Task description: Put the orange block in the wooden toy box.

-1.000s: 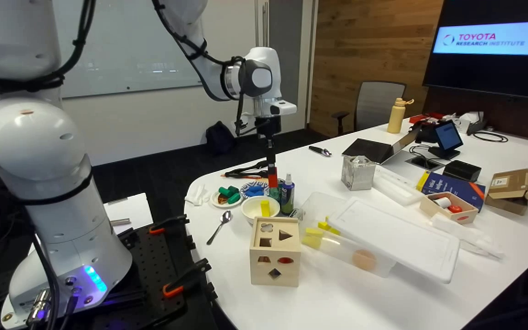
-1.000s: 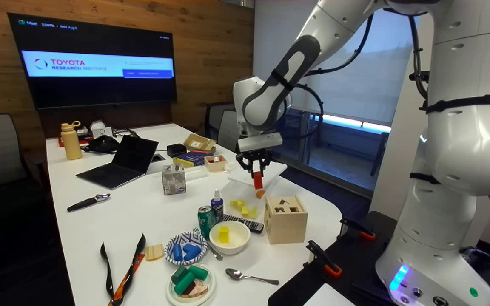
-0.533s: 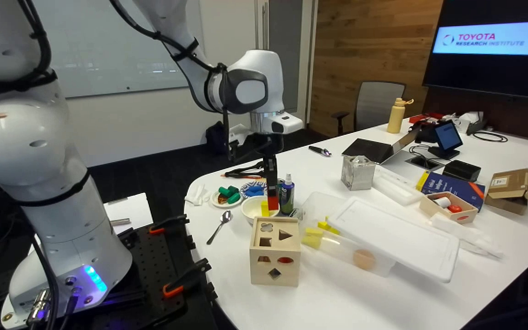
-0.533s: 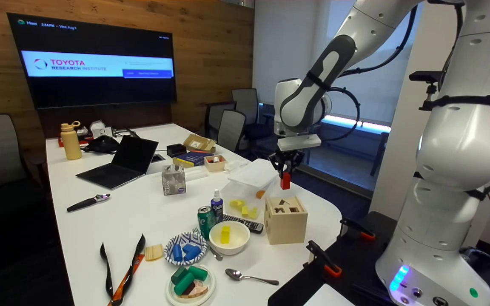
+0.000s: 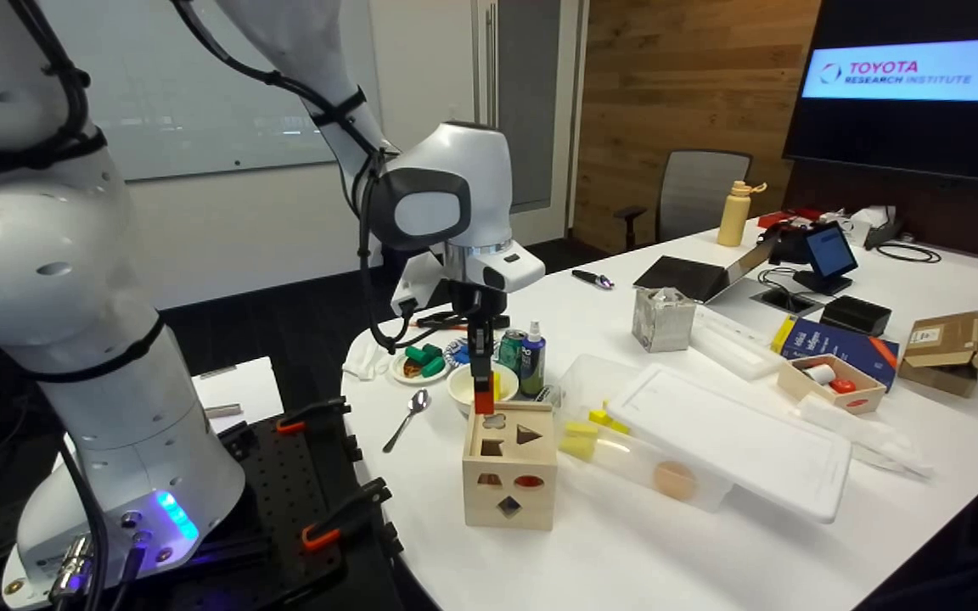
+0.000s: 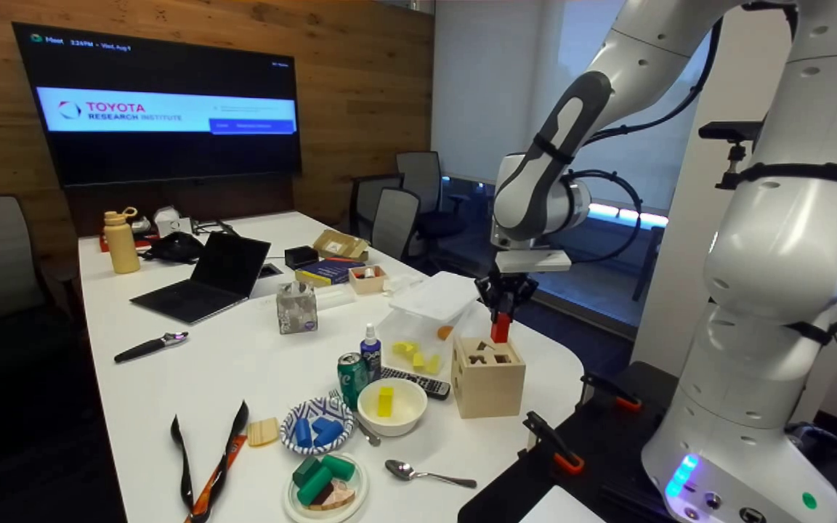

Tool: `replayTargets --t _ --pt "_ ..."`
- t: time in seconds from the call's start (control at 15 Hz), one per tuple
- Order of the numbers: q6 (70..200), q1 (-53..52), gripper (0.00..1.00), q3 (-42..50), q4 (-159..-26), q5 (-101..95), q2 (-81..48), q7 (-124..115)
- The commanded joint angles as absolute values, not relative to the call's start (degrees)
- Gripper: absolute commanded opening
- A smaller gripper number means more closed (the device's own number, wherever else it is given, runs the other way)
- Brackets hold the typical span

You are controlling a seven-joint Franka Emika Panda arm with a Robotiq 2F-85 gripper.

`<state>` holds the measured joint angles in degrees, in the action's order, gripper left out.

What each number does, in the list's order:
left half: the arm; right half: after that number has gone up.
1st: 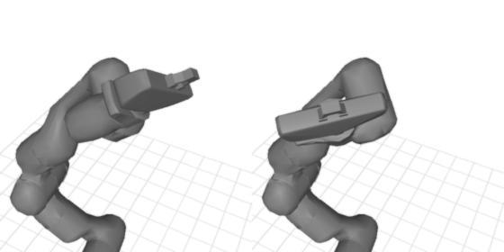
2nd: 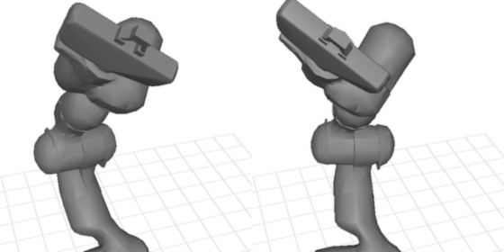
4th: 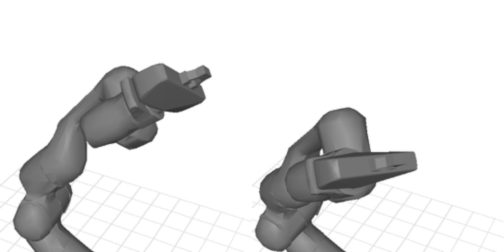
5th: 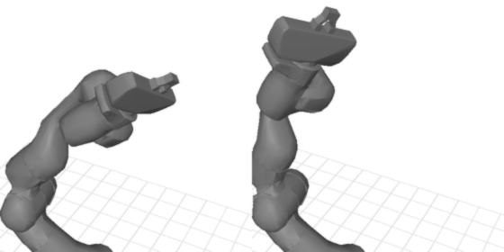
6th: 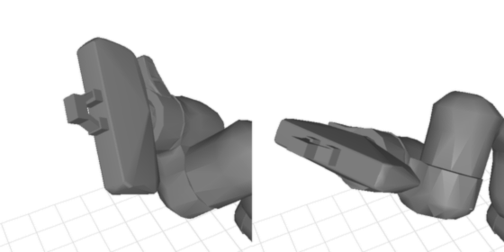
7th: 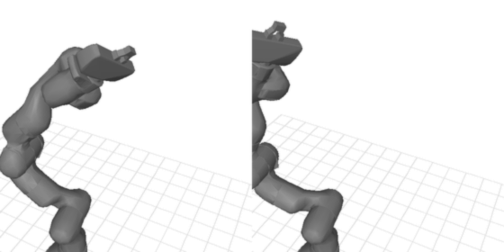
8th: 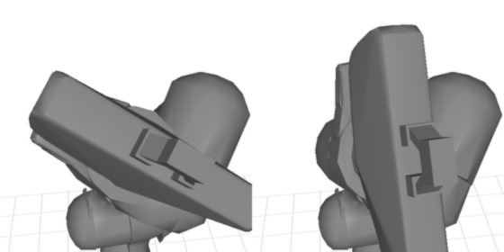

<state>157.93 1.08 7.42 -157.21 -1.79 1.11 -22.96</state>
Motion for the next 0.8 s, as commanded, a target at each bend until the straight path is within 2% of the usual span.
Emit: replayTargets --t 0.0,0.73 --pt "162.2 2.5 0.08 6.3 -160.0 2.4 2.0 -19.8" --pt "164.5 3.9 0.08 6.7 -157.7 6.7 -4.9 -18.9"
